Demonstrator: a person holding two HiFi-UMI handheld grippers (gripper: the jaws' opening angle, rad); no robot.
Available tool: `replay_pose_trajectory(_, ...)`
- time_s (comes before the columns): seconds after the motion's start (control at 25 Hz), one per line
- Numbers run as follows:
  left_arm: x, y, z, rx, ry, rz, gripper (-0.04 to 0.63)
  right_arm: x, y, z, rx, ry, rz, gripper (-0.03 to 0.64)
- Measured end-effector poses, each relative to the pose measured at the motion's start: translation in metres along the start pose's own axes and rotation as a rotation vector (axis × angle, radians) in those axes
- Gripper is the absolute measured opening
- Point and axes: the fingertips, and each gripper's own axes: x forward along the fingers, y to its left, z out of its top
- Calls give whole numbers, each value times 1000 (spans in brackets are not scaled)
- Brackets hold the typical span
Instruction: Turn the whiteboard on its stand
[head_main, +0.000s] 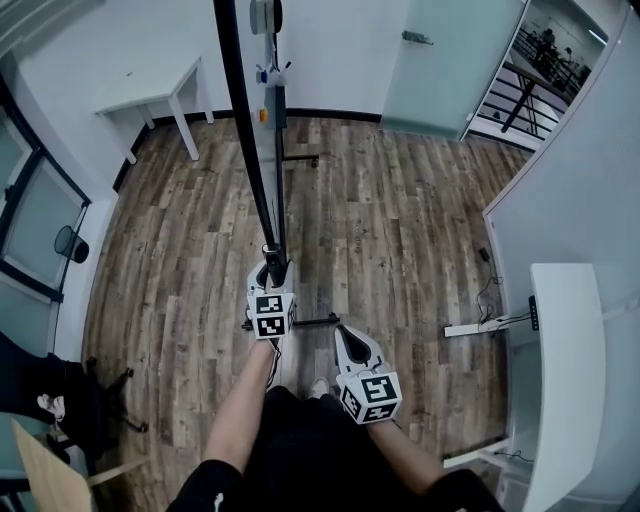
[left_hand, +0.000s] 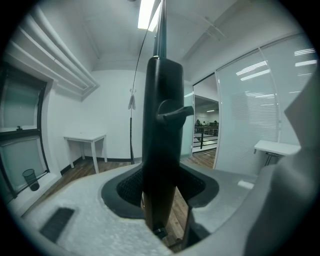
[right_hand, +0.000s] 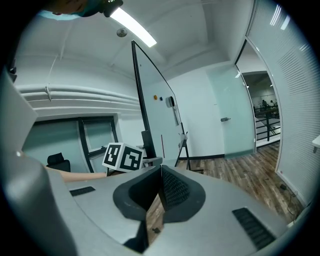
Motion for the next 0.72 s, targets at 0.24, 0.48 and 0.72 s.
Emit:
replay_pose_trajectory(0.24, -26, -15, -8, 4, 14, -14, 192, -11, 8, -6, 13, 1, -11, 14)
replay_pose_trajectory(0.48, -47, -32, -21, 7, 30, -16, 192, -24, 13, -13, 21, 2, -28, 14)
replay_pose_trajectory(0.72, -64, -43, -27, 9, 23, -17, 192, -45, 19, -23, 31, 0, -53, 14)
